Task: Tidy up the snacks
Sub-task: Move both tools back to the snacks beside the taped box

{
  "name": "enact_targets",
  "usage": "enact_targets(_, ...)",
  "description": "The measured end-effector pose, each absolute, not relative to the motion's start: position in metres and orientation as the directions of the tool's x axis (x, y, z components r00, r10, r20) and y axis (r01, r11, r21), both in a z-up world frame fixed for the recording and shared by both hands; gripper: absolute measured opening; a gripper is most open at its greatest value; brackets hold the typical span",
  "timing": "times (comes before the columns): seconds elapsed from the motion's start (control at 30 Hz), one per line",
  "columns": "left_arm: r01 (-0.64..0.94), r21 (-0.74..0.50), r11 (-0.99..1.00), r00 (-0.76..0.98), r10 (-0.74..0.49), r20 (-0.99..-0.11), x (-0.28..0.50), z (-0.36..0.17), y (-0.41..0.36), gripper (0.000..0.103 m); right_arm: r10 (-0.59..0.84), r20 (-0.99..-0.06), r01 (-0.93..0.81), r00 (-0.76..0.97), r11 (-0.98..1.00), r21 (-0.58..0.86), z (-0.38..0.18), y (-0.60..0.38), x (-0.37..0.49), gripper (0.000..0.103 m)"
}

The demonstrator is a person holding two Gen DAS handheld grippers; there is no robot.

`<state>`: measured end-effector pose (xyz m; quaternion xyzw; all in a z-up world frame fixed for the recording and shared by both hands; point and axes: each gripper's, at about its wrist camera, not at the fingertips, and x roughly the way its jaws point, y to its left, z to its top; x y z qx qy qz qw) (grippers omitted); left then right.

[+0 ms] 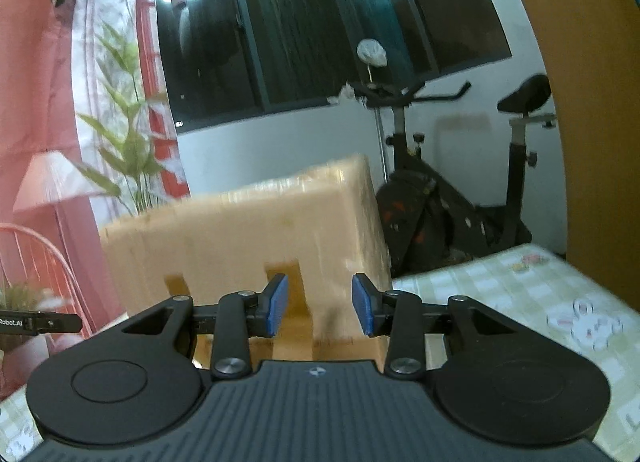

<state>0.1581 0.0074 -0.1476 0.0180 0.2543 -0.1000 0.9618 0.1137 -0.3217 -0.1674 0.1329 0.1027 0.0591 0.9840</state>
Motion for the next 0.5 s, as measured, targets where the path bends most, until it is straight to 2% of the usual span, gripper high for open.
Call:
enact_targets(0.37,0.198,-0.019,0.980,0.820,-0.176,-0.545,0.142,-0.186,0.000,0.068,0.213,-0.372,-0.110,0.903,0.954,0.278,-0.219,-0.298,0.112,0.039)
enact_targets(0.43,0.192,-0.035,0.981,0.817,-0.179,-0.548,0.141,-0.189,0.003,0.068,0.230,-0.399,-0.129,0.888,0.956,0.264,-0.226,-0.290,0.112,0.041)
enact_targets(0.5,0.185,-0.041,0.982,0.814,-0.177,-0.554,0.140,-0.192,0.004,0.068,0.250,-0.430,-0.164,0.868,0.960,0.228,-0.230,-0.277,0.114,0.048)
